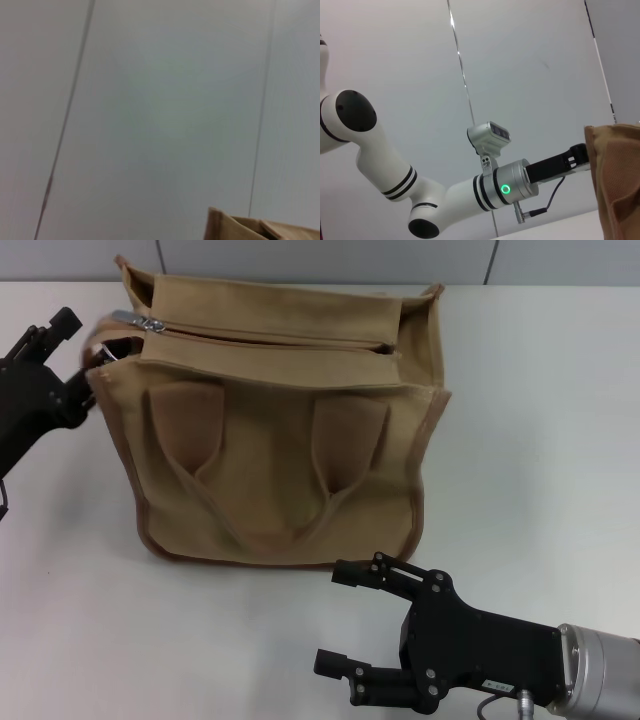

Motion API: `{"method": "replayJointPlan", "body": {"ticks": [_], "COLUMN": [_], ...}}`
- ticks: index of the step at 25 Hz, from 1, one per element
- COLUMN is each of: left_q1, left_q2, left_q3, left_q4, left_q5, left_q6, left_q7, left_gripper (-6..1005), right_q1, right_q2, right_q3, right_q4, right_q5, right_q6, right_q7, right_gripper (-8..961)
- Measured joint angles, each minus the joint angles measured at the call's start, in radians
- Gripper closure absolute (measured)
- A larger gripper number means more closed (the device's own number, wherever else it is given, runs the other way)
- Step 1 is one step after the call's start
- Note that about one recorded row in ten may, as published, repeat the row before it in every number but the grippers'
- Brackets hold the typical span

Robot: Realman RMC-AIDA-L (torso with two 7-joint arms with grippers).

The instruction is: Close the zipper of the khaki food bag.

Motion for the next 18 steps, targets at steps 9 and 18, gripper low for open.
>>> {"method": "replayJointPlan", "body": {"ticks": [9,18], "left_q1": [0.002,0.003], "left_q2": [0.002,0.003], "left_q3": [0.001,0.004], "left_q4": [0.012,0.014], "left_q5": [0.003,0.004], "left_q6": [-0.012,-0.013], "left_q7": [-0.07,-0.072], "left_gripper": [239,241], "right_q1": [-0.003,-0.005], "right_q2": [0.002,0.002], "right_q3": [0.0,0.0], "right_q4": [0.003,0.003], "right_q5": [0.001,-0.001], "right_q6": [0.0,0.0], "right_q7": [-0.002,-0.002], "right_gripper": [119,119]}}
